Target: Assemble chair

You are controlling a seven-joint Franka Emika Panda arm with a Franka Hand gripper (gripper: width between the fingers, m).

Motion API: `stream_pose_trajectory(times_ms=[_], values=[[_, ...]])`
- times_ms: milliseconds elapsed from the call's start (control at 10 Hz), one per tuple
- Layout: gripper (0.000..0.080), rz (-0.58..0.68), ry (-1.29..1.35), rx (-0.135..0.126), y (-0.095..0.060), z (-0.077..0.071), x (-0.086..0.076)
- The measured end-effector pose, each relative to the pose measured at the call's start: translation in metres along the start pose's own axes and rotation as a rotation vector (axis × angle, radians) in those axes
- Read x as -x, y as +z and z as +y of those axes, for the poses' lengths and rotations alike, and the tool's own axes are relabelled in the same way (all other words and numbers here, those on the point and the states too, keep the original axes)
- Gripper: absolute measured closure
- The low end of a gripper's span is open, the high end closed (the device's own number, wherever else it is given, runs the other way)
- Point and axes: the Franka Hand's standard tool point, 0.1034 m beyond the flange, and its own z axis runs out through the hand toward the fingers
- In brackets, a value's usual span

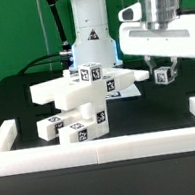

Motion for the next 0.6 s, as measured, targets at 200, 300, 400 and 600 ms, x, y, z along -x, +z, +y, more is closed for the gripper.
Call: stream_pose_trajectory(times_ms=[200, 300, 400, 600], values=[[0.0511, -0.024, -0.018, -0.065, -0.035, 0.004, -0.006], [0.0511, -0.027, -0.028, -0.074, -0.043, 0.011, -0.019], [0.0511, -0.020, -0.054, -0.091, -0.052, 0.017, -0.034], [0.0511, 0.006, -0.109, -0.098, -0.055, 0.032, -0.066]])
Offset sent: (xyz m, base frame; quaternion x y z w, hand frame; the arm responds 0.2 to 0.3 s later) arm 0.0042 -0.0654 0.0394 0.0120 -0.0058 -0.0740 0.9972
